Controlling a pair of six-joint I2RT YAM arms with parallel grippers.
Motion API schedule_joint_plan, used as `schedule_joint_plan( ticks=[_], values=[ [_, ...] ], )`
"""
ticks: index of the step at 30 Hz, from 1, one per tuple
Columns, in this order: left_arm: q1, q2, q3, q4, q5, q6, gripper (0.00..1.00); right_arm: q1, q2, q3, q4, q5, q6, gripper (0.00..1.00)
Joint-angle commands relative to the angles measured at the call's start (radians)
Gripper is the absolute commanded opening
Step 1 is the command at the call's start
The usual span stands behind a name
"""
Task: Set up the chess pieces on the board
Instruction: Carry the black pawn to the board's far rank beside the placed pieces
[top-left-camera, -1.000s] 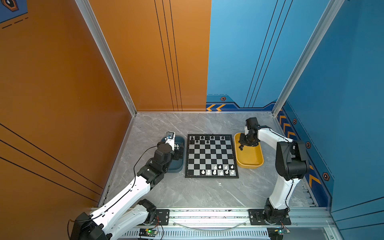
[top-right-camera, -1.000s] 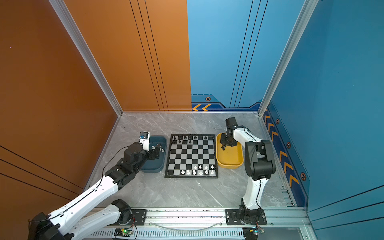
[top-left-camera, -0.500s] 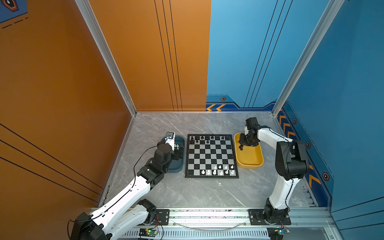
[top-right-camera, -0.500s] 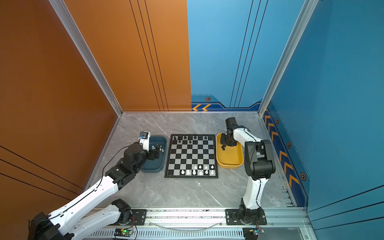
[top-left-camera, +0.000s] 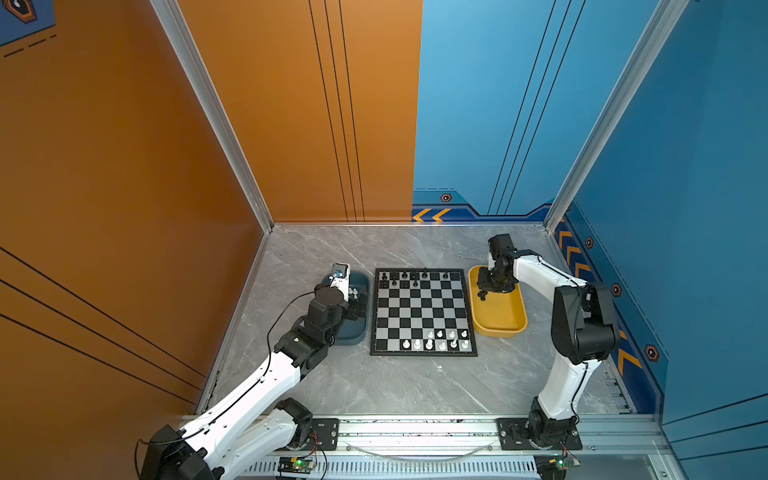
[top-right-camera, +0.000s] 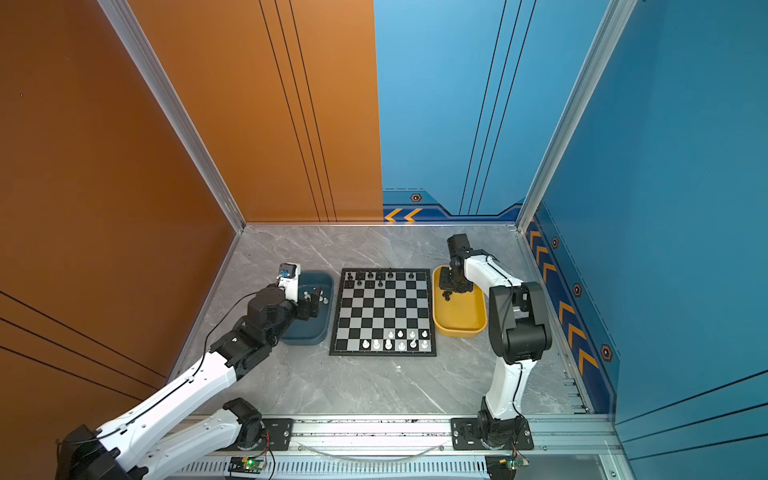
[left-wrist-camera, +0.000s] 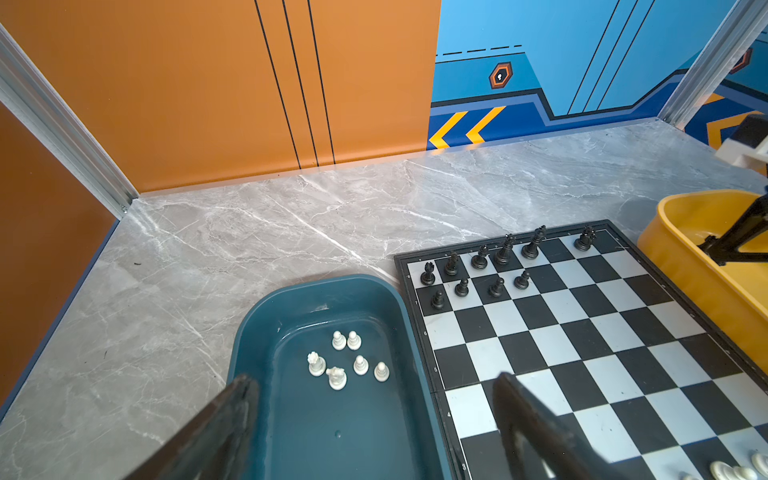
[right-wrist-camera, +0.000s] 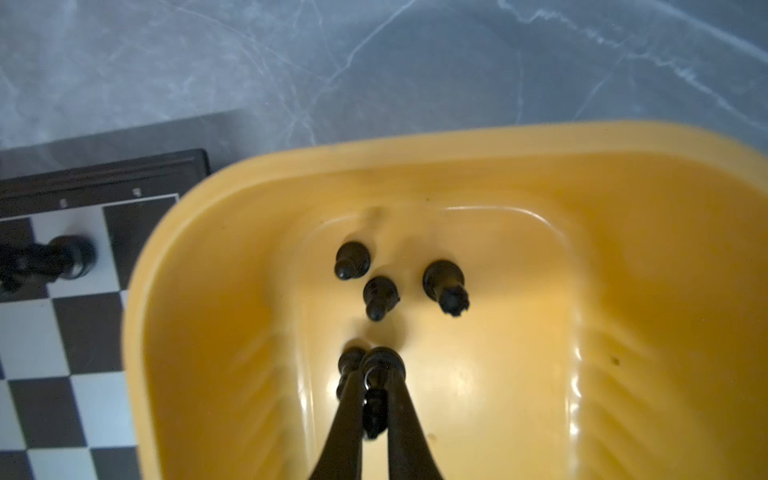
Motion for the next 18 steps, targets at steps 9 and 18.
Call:
schedule_joint_plan(
  ticks=[9, 18],
  values=[
    [-0.005, -0.021, 0.0, 0.024, -0.004, 0.024, 0.91, 0.1, -0.149, 0.081, -0.111, 0.053, -0.025, 0.02],
    [-0.005, -0.043, -0.01, 0.017, -0.013, 0.03, 0.91, 0.242, -0.055, 0.197, -0.11, 0.05, -0.019, 0.02]
  ],
)
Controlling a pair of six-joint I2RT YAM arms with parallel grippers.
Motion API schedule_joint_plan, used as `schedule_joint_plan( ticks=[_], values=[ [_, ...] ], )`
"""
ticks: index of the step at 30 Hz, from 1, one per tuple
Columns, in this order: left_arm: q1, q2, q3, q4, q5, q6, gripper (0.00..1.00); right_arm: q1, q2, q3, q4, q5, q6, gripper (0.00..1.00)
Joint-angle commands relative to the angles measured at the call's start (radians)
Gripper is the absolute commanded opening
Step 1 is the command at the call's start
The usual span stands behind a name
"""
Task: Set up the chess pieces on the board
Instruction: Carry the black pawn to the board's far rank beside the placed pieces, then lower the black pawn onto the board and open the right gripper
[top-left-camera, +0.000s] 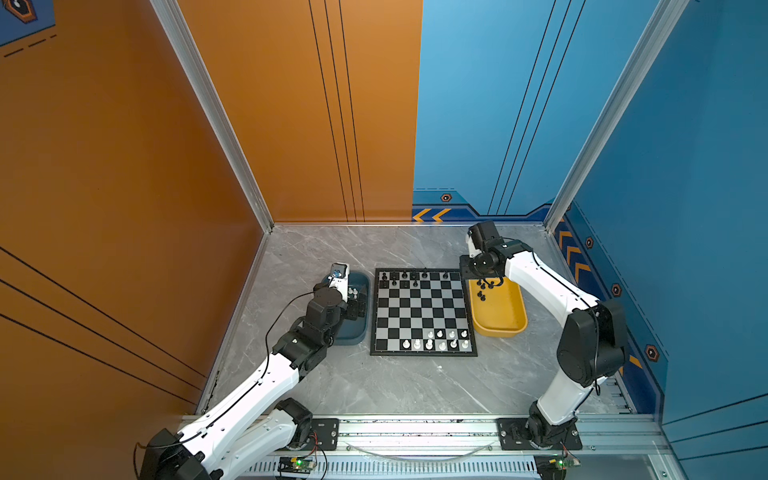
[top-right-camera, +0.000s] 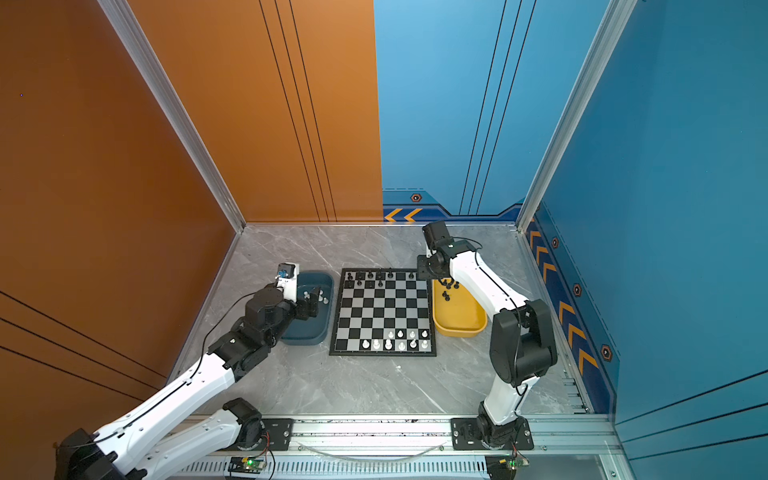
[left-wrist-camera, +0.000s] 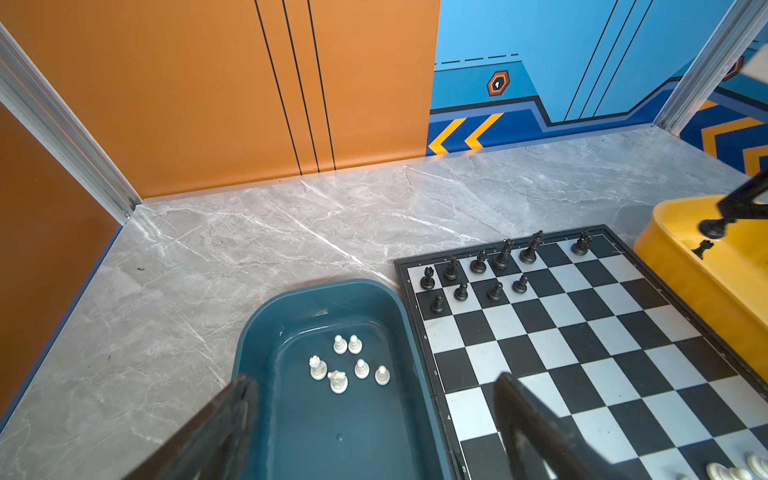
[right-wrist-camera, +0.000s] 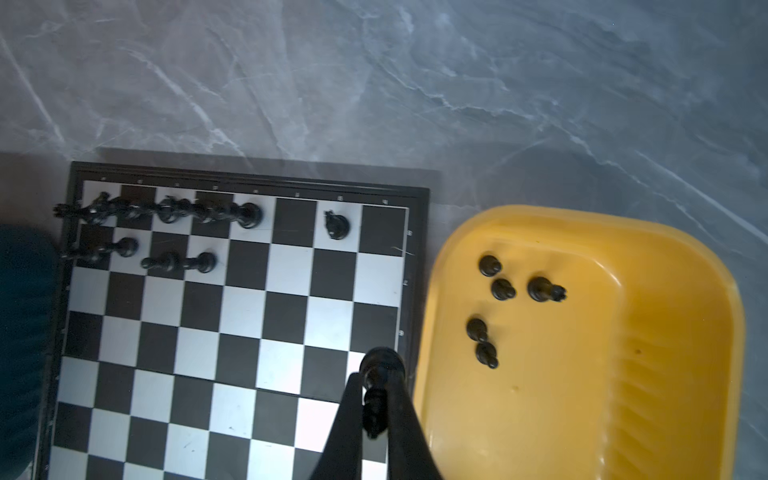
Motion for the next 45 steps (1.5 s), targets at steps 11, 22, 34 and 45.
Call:
schedule_joint_plan(
  ticks=[11, 22, 34, 45],
  values=[
    [0.0, -0.038, -0.022, 0.009, -0.03, 0.033, 0.92, 0.101, 0.296, 0.245, -0.058, 0.006, -0.014, 0.01],
    [0.007, -0.031, -0.026, 0.013, -0.032, 0.039, 0.92, 0.103, 0.431, 0.362, -0.062, 0.023, -0.008, 0.01],
    [0.012, -0.031, -0.029, 0.012, -0.03, 0.04, 0.92, 0.091, 0.482, 0.406, -0.064, 0.028, -0.001, 0.02],
    [0.013, -0.031, -0.029, 0.012, -0.027, 0.039, 0.92, 0.08, 0.499, 0.41, -0.063, 0.02, 0.002, 0.03]
  ],
)
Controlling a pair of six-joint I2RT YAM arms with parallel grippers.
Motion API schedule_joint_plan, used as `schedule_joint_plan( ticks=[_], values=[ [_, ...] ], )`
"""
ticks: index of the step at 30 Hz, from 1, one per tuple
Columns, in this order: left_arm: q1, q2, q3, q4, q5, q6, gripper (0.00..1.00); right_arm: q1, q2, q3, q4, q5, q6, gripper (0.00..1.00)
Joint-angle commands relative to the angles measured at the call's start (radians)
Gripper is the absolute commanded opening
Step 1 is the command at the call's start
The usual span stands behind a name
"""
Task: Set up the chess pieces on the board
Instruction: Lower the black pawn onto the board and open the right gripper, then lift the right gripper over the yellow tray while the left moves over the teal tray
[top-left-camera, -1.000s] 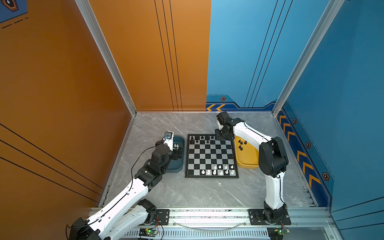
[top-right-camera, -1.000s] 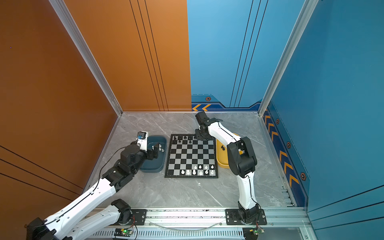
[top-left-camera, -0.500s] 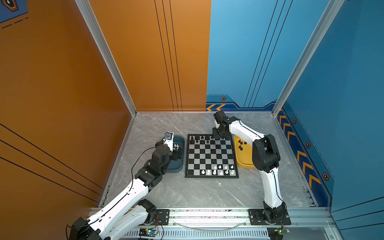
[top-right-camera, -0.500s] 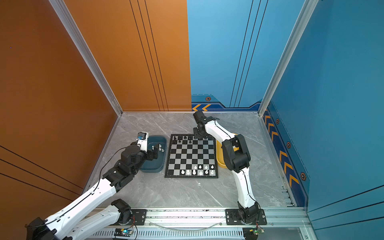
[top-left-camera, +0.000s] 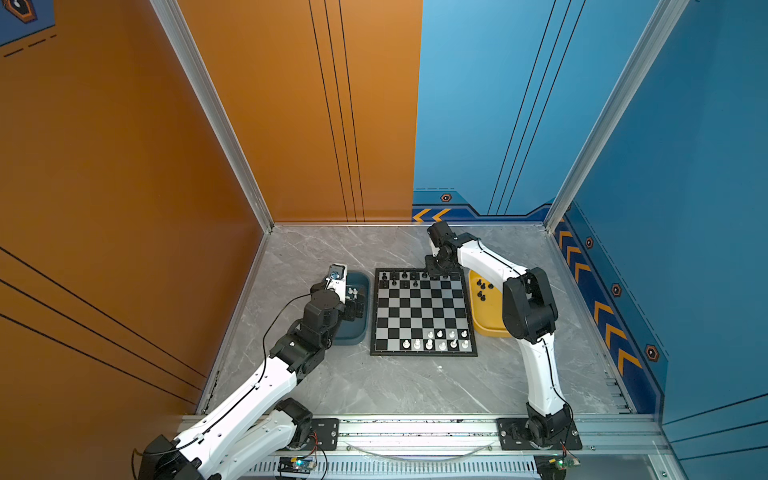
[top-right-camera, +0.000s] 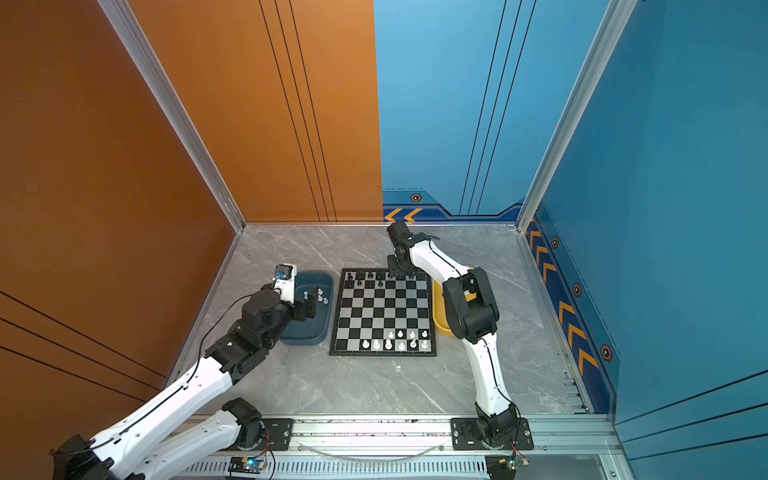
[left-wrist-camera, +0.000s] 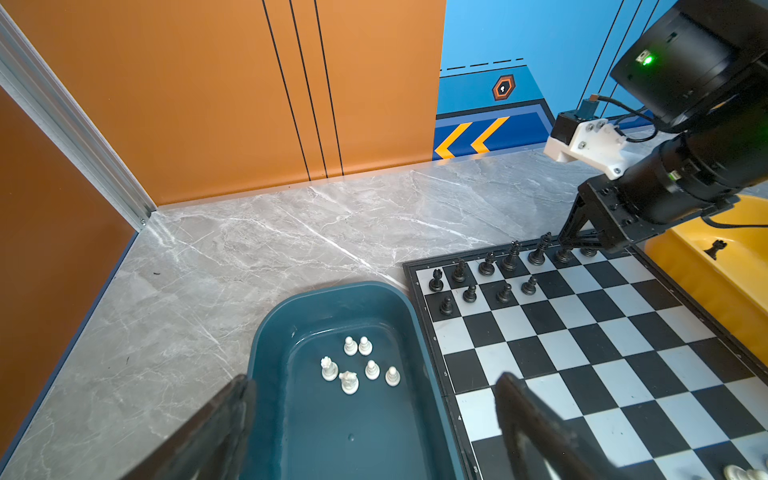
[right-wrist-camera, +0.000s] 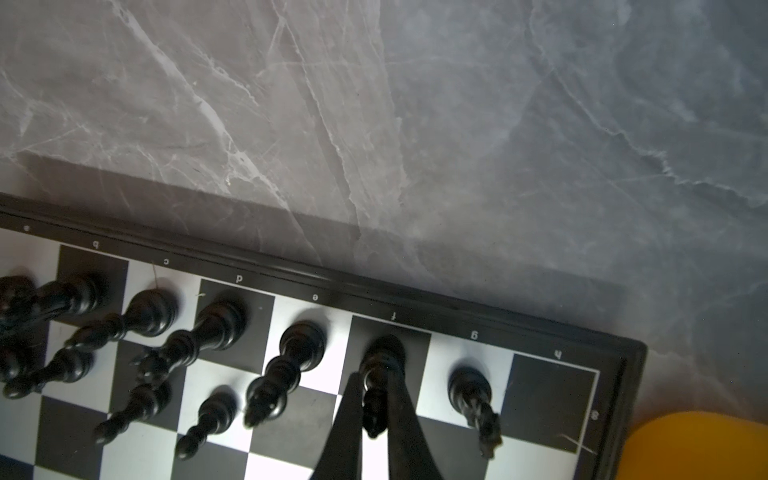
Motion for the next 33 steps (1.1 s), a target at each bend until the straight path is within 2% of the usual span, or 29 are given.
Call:
schedule_joint_plan(
  ticks=[1, 11, 23, 30, 33],
  values=[
    [0.007, -0.006, -0.014, 0.011, -0.012, 0.013, 0.92, -0.009, 0.025, 0.024, -0.03, 0.011, 0.008, 0.05],
    [0.008, -0.005, -0.015, 0.013, -0.012, 0.012, 0.92, -0.01, 0.031, 0.026, -0.034, -0.001, 0.01, 0.24],
    [0.012, -0.001, -0.008, 0.013, -0.009, 0.011, 0.92, -0.012, -0.017, 0.029, -0.035, -0.007, 0.014, 0.27],
    [0.012, -0.002, 0.012, -0.013, -0.008, -0.008, 0.92, -0.029, -0.149, 0.017, -0.033, 0.022, 0.006, 0.28],
    [0.012, -0.002, 0.024, -0.036, -0.014, -0.024, 0.91, -0.037, -0.26, -0.018, -0.008, 0.03, 0.01, 0.29]
  ],
)
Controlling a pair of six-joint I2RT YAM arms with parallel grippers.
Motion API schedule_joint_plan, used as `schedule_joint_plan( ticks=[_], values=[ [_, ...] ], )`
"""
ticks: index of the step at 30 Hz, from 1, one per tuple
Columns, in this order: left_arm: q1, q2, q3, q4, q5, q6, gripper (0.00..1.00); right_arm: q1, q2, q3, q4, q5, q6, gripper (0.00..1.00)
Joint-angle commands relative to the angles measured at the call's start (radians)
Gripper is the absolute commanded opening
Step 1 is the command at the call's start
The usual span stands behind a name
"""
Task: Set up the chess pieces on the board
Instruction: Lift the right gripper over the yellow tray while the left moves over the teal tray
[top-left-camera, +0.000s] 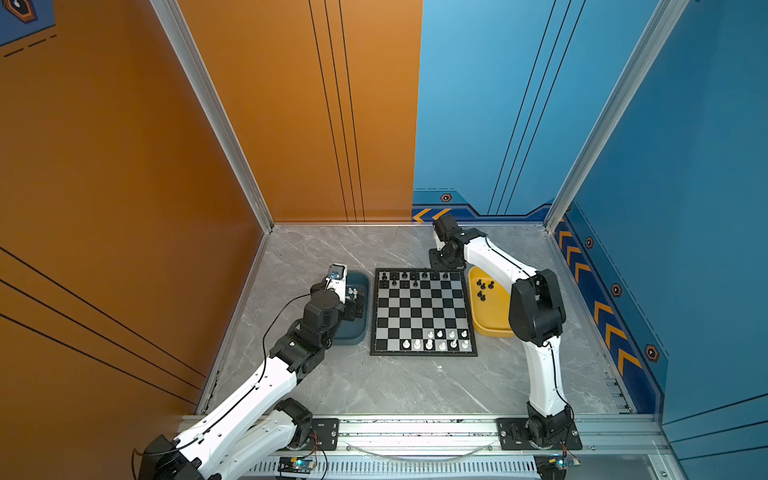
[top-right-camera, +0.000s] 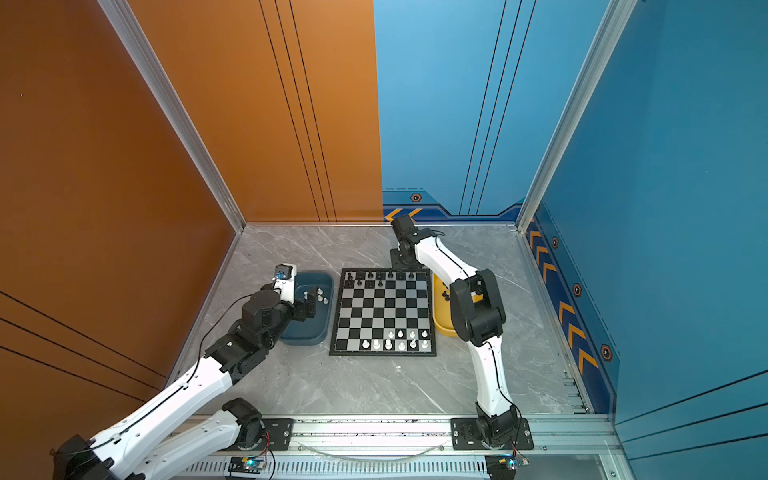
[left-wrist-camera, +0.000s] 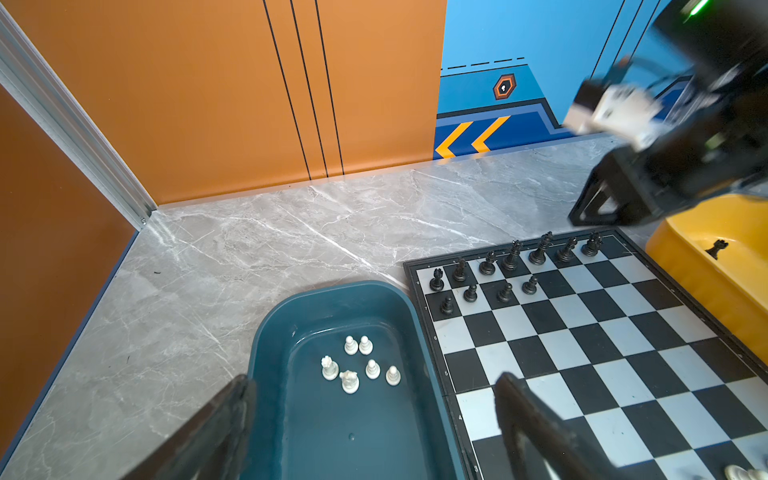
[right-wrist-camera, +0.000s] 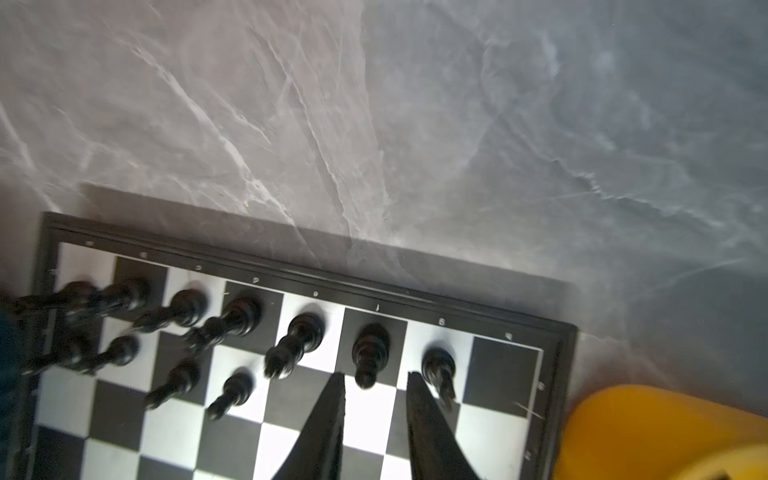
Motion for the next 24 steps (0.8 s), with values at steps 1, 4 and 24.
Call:
schedule_joint_plan(
  ticks=[1, 4, 24],
  values=[
    [0.01, -0.002, 0.026, -0.035, -0.016, -0.025, 0.91, -0.013, -0.183, -0.037, 0.02, 0.026, 0.014, 0.29],
    [0.012, 0.005, 0.033, -0.047, -0.024, -0.046, 0.9, -0.014, -0.288, -0.126, 0.123, 0.021, 0.057, 0.31],
    [0.174, 0.23, 0.214, -0.398, 0.028, -0.261, 0.82, 0.05, -0.749, -0.769, 0.683, 0.065, 0.332, 0.33]
  ],
)
